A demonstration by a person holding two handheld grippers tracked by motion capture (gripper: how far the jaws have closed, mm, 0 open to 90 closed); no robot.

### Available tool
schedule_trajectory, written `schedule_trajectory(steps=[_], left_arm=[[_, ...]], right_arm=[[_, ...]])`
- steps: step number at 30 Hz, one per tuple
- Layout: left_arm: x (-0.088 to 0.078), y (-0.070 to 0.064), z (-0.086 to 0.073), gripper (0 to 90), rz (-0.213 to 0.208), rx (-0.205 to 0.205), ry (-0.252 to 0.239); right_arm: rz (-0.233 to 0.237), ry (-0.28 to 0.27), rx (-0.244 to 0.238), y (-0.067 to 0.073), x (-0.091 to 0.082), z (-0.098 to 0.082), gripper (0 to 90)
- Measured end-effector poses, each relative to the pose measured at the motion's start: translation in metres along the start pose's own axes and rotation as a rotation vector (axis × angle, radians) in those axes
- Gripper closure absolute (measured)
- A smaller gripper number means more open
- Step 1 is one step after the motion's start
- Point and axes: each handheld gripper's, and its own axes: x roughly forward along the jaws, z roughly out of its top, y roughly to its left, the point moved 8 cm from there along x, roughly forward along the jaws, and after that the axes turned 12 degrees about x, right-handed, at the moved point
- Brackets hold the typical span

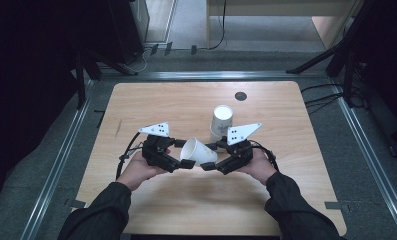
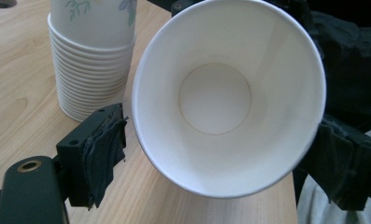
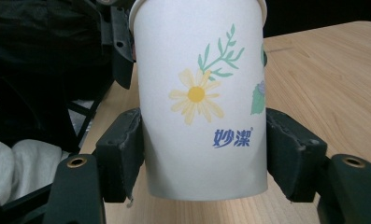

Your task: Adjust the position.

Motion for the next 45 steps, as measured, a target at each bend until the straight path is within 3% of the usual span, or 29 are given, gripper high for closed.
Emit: schedule_trajectory(steps=[23,28,45], left_arm=[[0.0015,-0.0005,0.0036,15.3,0.014,0.005,-0.059],[0.0008,-0.0011,0.004,19.1,0.022,0.016,-0.073],[0.0011,-0.0007,0.0031,23.6,0.041,0.032,-0.065]], right_arm=[[0.016,-0.002,0.025,0.0001,0.0033,-0.0016,33.9],[0.016,0.0,0.029,-0.0004,0.0032,-0.0021,34.0],[0.008,0.014,0.039,-0.0018,0.0032,-0.0036,33.8]])
